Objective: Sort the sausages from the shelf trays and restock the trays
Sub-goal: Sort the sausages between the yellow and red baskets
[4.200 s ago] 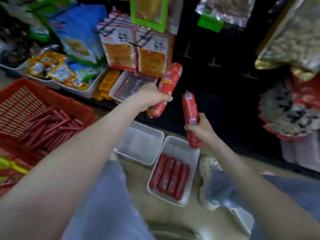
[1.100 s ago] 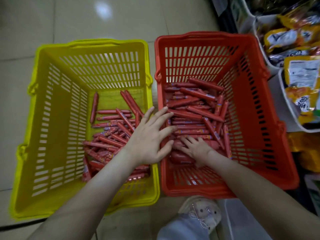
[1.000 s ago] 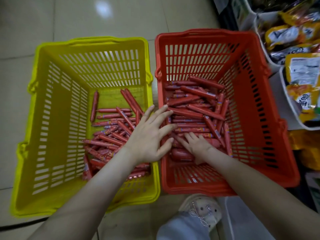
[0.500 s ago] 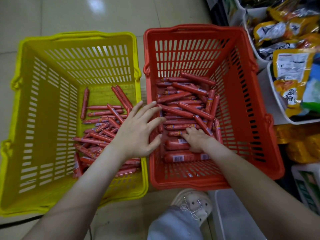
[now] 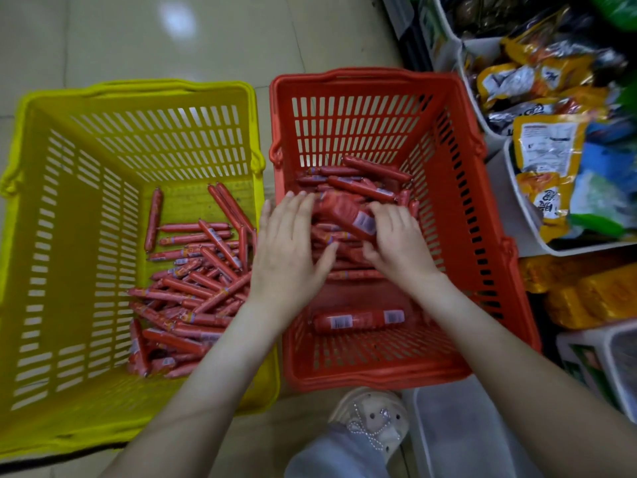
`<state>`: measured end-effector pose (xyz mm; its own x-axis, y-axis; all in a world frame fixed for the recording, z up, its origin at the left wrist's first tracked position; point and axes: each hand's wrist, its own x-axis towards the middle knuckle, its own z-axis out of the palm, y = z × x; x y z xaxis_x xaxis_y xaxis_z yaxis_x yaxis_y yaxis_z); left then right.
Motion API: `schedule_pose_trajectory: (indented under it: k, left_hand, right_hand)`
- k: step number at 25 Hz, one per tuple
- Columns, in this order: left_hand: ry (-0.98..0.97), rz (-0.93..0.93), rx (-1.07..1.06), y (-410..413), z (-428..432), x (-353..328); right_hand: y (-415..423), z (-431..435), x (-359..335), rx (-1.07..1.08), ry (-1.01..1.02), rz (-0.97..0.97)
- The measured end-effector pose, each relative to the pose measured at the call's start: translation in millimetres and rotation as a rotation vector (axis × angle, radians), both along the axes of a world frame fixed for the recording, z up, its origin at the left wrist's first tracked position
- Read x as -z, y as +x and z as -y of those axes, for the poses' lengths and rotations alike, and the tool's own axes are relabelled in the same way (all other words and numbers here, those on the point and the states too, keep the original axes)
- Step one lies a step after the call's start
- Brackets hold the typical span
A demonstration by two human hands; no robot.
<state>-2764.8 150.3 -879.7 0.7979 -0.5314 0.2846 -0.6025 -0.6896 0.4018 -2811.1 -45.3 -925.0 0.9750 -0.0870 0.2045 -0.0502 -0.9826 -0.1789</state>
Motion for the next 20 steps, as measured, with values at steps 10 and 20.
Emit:
schedule_pose_trajectory:
  k: [10,20]
  left_hand:
    - [-0.638,-0.569,-0.202,14.4,16.8,-22.9]
    - [-0.839,-0.594,-0.342,28.2,-4.0,-18.6]
  right_hand:
    - [4.7,-44.8,-21.3,-0.153,0.41,0.315]
    - [-27.3,-42.1,74.3,-0.572,-0.391,-1.057]
